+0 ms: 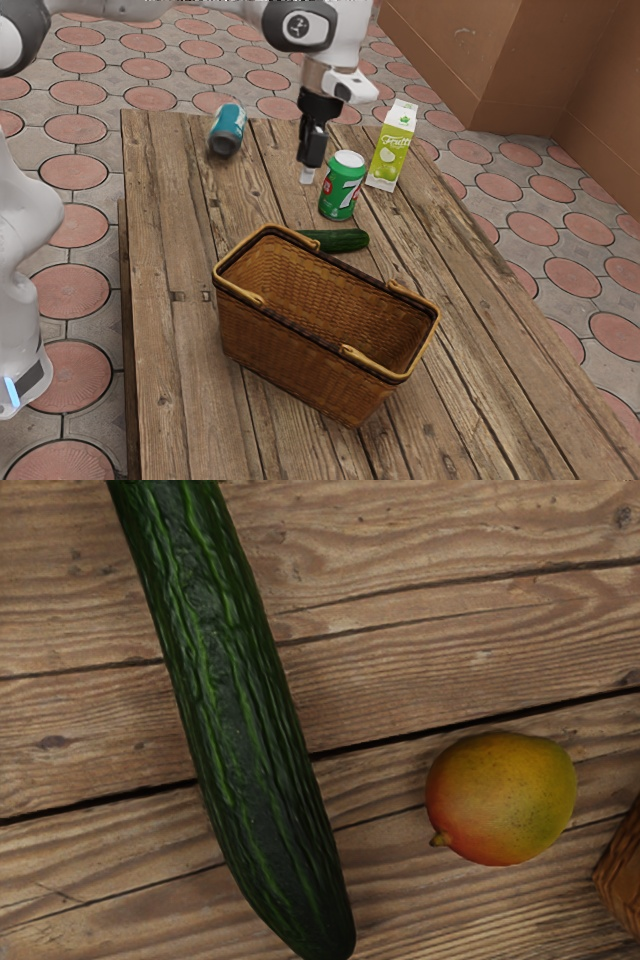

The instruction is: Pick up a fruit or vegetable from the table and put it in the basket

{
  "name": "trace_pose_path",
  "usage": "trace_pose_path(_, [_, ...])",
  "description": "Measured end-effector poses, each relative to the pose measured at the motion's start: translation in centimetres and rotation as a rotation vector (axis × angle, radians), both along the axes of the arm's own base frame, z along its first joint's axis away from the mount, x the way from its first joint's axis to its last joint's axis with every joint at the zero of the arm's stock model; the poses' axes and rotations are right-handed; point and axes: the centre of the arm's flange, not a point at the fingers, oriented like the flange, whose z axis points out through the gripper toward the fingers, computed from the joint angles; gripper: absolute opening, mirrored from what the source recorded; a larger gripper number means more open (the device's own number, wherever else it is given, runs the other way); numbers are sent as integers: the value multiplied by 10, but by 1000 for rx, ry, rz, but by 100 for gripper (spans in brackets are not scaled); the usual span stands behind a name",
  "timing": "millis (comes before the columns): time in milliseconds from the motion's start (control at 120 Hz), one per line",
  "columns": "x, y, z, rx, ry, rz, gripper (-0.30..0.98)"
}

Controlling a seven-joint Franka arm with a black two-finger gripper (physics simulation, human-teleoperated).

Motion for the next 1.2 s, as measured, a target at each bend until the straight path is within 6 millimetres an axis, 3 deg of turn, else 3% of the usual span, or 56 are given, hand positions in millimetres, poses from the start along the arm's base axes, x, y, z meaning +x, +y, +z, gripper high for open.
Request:
trace_pose_path(117, [3, -3, -3, 6, -9, -1, 67])
trace_pose_path(342, [14, -5, -42, 67, -5, -1, 67])
trace_pose_path(500, [12, -5, -79, 83, 42, 1, 67])
trace_pose_path(708, [21, -20, -127, 109, 107, -3, 67])
trace_pose_path(850, [27, -23, -139, 96, 51, 12, 67])
trace_pose_path(1200, [43, 2, -166, 116, -60, 93, 67])
